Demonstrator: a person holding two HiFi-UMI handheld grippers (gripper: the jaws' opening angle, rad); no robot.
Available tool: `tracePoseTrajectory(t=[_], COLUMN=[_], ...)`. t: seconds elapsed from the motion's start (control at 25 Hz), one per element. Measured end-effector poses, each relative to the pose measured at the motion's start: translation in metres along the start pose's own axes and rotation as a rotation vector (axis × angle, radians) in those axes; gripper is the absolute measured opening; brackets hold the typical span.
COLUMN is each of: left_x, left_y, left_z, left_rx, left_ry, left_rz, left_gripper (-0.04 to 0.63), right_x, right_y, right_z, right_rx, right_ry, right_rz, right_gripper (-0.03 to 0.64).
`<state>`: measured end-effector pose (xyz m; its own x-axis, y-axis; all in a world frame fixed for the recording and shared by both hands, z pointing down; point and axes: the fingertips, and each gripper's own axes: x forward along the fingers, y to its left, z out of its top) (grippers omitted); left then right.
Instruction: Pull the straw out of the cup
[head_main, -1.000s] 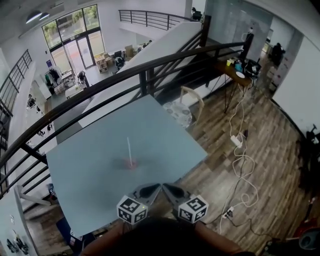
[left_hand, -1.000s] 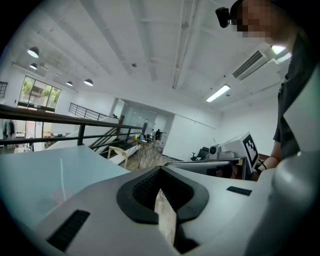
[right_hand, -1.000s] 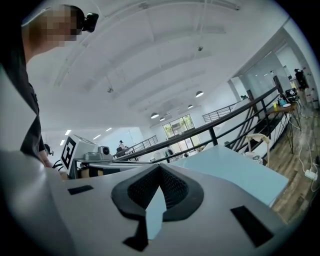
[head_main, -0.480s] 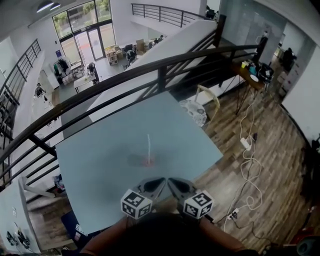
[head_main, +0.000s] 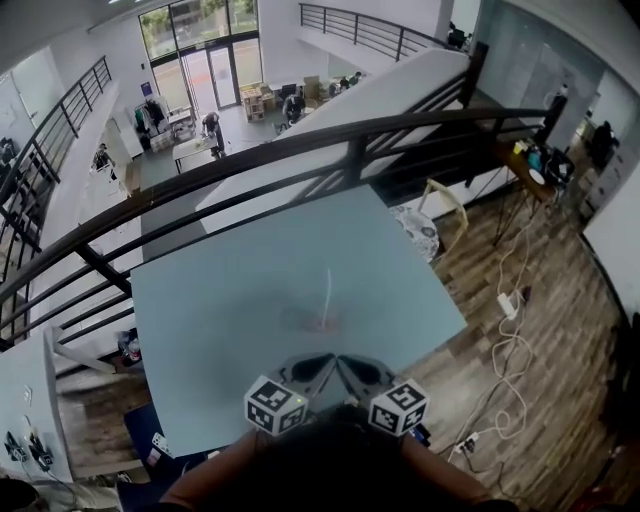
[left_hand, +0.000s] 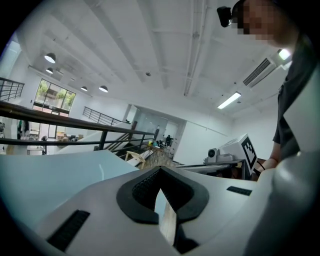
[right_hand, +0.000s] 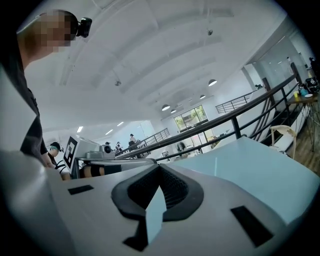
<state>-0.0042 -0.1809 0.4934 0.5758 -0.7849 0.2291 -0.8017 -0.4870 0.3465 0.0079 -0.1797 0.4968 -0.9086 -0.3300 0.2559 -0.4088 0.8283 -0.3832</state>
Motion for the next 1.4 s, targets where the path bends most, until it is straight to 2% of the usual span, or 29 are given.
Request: tracePoseTrajectory(t=[0.4, 0.8, 1.08, 1.4], left_x=[0.001, 0.039, 0.068, 0.095], left_y=[0.046, 0.081, 0.106, 0.143], left_z=[0.014, 0.026, 0.025, -0.001], left_rx=[-0.052, -0.124, -0.13, -0.154], left_ry=[-0.047, -0.076, -0.059, -0.014], left_rz=[0.131, 0.234, 0.269, 0.311], left_gripper=[0.011, 0.011, 0.011, 0.011], right_x=[0.037, 0.053, 0.075, 0.106], right_y=[-0.015, -0.073, -0.112, -0.159], right_z=[0.02, 0.037, 0.038, 0.021], right_rx=[-0.026, -0.024, -0.015, 0.005], right_ry=[0.034, 0.102, 0.15, 0.214], right_rz=[0.114, 0.135, 0.146, 0.15], right_gripper=[0.011, 0.011, 0.013, 0.035])
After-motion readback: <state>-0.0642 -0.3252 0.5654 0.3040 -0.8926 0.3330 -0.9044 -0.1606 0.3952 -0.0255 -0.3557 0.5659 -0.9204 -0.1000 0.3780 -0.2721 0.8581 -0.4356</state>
